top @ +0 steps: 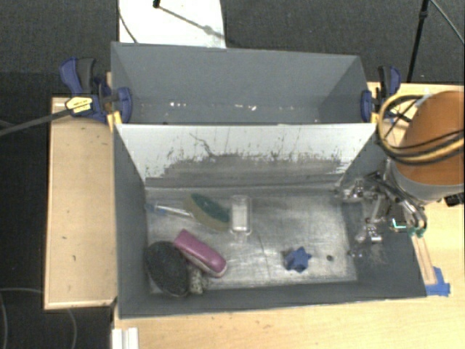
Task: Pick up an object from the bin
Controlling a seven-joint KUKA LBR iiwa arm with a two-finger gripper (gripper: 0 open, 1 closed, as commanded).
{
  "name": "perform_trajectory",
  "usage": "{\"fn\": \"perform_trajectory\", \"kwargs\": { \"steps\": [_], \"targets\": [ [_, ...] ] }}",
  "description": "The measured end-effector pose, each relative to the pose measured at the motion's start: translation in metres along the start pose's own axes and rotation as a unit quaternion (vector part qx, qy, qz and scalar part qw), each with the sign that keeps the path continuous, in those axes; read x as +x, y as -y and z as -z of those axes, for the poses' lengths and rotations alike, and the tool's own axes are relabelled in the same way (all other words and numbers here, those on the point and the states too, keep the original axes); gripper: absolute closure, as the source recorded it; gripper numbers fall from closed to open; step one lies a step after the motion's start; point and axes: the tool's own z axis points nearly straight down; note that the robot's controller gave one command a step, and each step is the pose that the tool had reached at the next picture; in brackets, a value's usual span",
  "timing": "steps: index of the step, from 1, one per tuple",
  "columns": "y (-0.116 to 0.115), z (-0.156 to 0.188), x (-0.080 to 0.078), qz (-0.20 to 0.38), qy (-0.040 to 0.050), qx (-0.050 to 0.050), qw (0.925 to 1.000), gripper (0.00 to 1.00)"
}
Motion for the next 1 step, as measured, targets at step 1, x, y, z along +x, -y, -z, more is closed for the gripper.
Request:
{"fn": "perform_trajectory", "kwargs": {
  "steps": [1],
  "targets": [
    [-0.0255, -0.1017, 0.0065, 0.000, -0.0002, -0.001, 1.0000, 0.00]
  ]
}}
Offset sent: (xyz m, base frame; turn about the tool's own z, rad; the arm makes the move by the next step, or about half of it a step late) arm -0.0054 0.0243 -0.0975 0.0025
